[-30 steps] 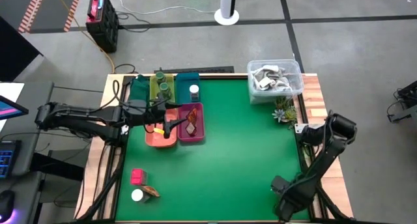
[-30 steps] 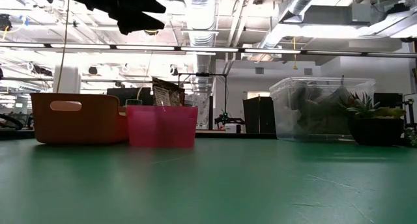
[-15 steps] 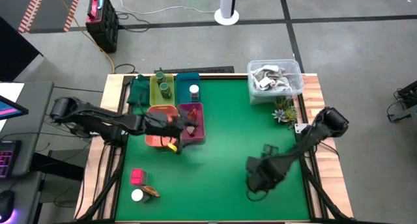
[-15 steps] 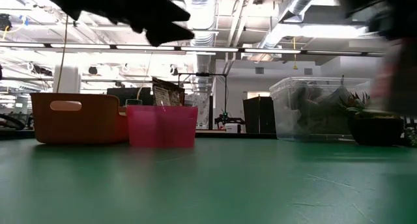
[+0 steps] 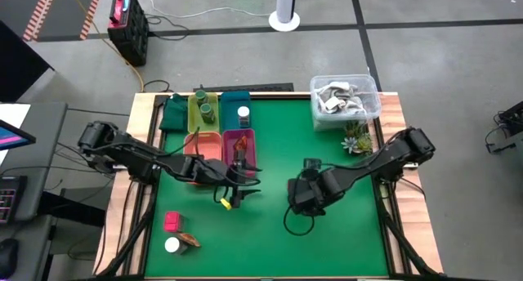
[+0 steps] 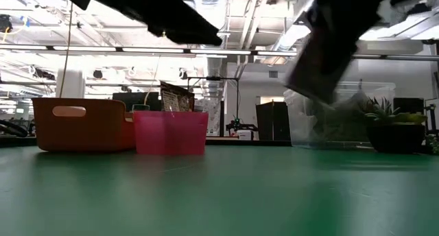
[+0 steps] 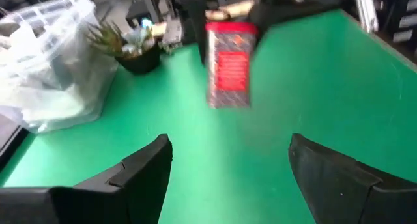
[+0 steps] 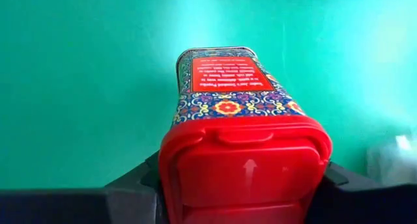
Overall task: Sort spices by type
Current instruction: Put the right red seasoning can into the orange bin
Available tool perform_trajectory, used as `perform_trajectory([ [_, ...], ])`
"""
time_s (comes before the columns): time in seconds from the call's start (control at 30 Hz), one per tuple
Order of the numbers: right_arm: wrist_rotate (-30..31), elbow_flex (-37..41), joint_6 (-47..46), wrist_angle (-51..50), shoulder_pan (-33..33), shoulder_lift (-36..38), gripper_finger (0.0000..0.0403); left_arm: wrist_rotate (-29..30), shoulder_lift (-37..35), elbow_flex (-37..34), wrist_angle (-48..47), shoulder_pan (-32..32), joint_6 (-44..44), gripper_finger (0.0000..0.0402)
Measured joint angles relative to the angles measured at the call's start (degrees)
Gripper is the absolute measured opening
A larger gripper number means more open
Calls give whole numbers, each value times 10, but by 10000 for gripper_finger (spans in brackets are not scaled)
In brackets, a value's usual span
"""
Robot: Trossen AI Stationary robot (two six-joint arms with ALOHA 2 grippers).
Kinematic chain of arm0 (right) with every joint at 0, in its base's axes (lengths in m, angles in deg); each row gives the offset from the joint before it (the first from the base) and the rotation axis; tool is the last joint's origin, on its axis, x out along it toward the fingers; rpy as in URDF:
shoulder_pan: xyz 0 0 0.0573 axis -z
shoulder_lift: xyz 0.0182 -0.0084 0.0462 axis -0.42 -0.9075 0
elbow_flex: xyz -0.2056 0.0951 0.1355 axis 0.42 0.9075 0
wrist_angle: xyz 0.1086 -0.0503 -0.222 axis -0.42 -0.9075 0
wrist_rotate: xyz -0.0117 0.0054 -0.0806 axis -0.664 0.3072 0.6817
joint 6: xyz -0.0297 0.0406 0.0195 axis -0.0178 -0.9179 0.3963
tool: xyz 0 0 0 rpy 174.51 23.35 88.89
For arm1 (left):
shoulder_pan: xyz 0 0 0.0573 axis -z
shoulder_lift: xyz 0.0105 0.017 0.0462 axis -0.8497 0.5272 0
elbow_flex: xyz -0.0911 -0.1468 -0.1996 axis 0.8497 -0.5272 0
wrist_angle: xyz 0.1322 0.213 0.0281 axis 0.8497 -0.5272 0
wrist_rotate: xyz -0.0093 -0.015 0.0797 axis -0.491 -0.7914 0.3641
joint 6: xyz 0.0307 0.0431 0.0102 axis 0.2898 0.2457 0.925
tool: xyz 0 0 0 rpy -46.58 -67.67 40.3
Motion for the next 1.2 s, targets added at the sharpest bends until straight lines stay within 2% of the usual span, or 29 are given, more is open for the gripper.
perform_trajectory([
  [0.33, 9, -1, 107, 156, 5, 26, 228, 7, 6, 0, 79, 18, -65, 293],
  [0.47, 11, -1, 113, 172, 21, 26, 228, 21, 4, 0, 125, 32, -66, 293],
  [0.73, 13, -1, 112, 230, 50, 26, 228, 62, 5, 0, 156, 42, -73, 293],
  [0.97, 12, -1, 119, 280, 53, 26, 228, 84, 21, 0, 182, 43, -42, 293],
  [1.2, -3, 0, 122, 295, 57, 26, 228, 87, 80, 15, 240, 43, 24, 293],
])
